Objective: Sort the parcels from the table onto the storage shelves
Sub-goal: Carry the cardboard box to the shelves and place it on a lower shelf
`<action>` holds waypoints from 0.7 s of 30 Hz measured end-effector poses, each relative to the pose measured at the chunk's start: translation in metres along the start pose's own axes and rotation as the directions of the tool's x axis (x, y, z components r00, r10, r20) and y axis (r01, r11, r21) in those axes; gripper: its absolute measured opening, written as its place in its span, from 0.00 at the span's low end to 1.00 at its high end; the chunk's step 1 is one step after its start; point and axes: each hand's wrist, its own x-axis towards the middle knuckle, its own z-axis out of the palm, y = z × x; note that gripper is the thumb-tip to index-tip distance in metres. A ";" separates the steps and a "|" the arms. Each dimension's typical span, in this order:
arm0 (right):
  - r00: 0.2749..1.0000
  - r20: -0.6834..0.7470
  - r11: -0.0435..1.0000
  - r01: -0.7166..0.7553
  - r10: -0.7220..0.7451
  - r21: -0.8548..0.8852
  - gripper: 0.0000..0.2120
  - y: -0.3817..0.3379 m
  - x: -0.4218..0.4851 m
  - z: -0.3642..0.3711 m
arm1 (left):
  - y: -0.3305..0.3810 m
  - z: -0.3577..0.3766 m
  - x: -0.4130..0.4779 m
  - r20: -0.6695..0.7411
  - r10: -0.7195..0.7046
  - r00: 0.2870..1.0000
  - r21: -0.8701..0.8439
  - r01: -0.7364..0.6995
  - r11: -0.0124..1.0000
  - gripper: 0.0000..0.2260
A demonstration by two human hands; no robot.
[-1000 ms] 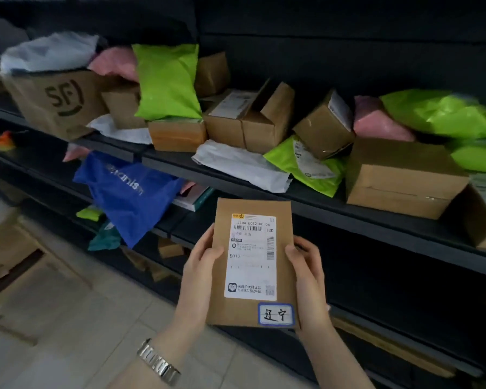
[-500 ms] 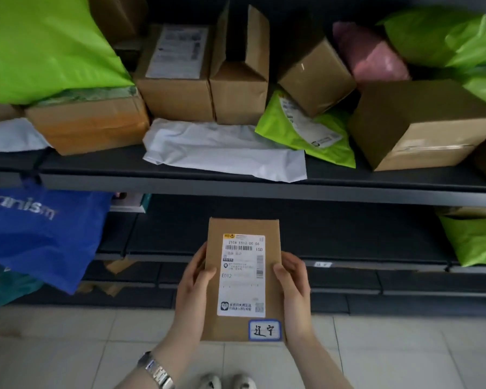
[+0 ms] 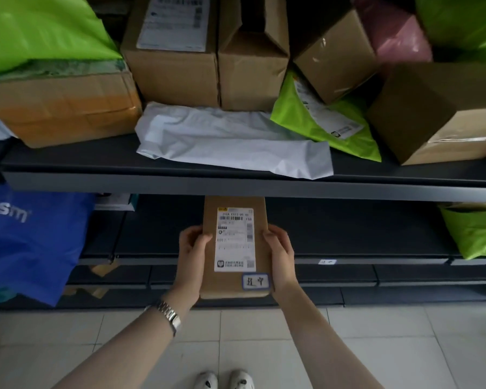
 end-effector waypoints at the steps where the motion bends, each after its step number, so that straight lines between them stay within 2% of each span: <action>1: 1.000 0.005 1.000 -0.008 0.008 -0.006 0.07 -0.002 0.014 0.005 | 0.003 0.002 0.014 -0.007 0.002 1.000 -0.001 -0.002 1.000 0.05; 5: 1.000 0.022 1.000 -0.015 0.015 -0.012 0.07 -0.008 0.062 0.023 | 0.016 0.012 0.062 -0.016 0.011 1.000 -0.009 -0.011 1.000 0.04; 8: 0.999 0.002 0.999 -0.037 0.037 0.005 0.04 -0.009 0.089 0.032 | 0.023 0.019 0.086 0.004 -0.014 1.000 -0.002 0.014 1.000 0.16; 11: 0.997 -0.026 0.998 -0.067 0.067 -0.006 0.02 -0.012 0.107 0.034 | 0.027 0.024 0.101 0.018 0.023 1.000 0.031 -0.024 0.999 0.11; 14: 0.998 -0.032 0.998 -0.063 0.062 -0.015 0.03 -0.013 0.114 0.033 | 0.029 0.027 0.107 0.028 0.032 0.999 0.053 -0.033 0.998 0.11; 16: 0.999 -0.015 0.999 -0.044 0.044 -0.014 0.01 -0.013 0.112 0.031 | 0.030 0.029 0.106 0.036 0.055 0.998 0.037 -0.057 0.998 0.09; 19: 1.000 0.020 0.999 -0.011 0.012 -0.047 0.09 -0.018 0.104 0.028 | 0.033 0.028 0.101 0.021 0.101 0.995 0.068 -0.103 0.992 0.09; 21: 0.999 0.020 0.998 0.033 -0.032 -0.058 0.13 -0.024 0.094 0.024 | 0.036 0.025 0.093 -0.010 0.140 0.990 0.045 -0.140 0.989 0.04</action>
